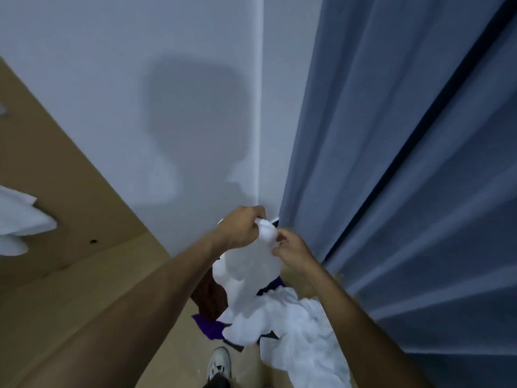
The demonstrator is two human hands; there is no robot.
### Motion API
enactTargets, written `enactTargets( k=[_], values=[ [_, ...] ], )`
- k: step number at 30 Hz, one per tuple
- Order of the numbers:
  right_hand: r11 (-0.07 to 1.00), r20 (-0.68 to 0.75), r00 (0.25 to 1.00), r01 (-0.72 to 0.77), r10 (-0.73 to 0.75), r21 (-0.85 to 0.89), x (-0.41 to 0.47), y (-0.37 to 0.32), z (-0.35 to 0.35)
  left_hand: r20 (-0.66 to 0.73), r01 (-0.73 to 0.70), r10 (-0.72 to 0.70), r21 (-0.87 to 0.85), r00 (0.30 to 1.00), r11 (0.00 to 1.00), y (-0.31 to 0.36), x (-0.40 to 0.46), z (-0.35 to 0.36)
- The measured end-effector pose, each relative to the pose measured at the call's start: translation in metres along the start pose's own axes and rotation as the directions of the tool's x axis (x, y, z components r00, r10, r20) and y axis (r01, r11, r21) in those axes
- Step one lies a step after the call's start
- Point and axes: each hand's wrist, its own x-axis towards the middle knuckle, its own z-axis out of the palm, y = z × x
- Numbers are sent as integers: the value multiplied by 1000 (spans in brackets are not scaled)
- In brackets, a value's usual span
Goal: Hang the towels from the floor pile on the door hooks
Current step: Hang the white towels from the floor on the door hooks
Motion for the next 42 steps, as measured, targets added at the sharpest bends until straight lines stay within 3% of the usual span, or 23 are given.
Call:
enactTargets(
  k=[5,9,12,14,16,18,22,25,28,31,38,42],
  values=[
    [969,132,987,122,-94,-216,-3,-38,3,-209,-23,28,26,978,999,32,-48,-76],
    [933,207,975,143,-76,-331,0,-59,17,-419,38,-23,28,908,999,36,-97,-131],
    [890,233,969,178,-83,-421,-2,-75,32,-553,186,-104,93,826,978,20,-134,-167],
    [868,201,972,200,-119,-455,-7,-96,42,-608,380,-197,188,769,906,4,-157,-184],
    [848,170,964,261,-204,-461,-16,-129,54,-610,572,-318,278,726,772,-11,-178,-193],
    [816,193,924,382,-330,-434,-29,-167,69,-575,634,-392,309,718,709,-25,-193,-196],
    [683,356,770,636,-529,-360,-60,-240,117,-332,438,-365,178,870,881,-44,-204,-191],
    [655,411,696,709,-589,-263,-80,-279,157,-287,418,-404,-12,869,908,-60,-217,-191],
    [671,418,689,709,-593,-216,-87,-299,187,-271,457,-471,-116,839,882,-88,-242,-201],
    [671,431,693,704,-578,-233,-89,-311,211,-236,481,-478,-49,846,875,-117,-267,-214],
    [628,485,688,713,-541,-312,-91,-344,274,-348,489,-466,-24,813,872,-180,-314,-244],
    [611,510,673,726,-536,-316,-100,-362,317,-448,547,-482,20,753,837,-209,-348,-263]
  ],
)
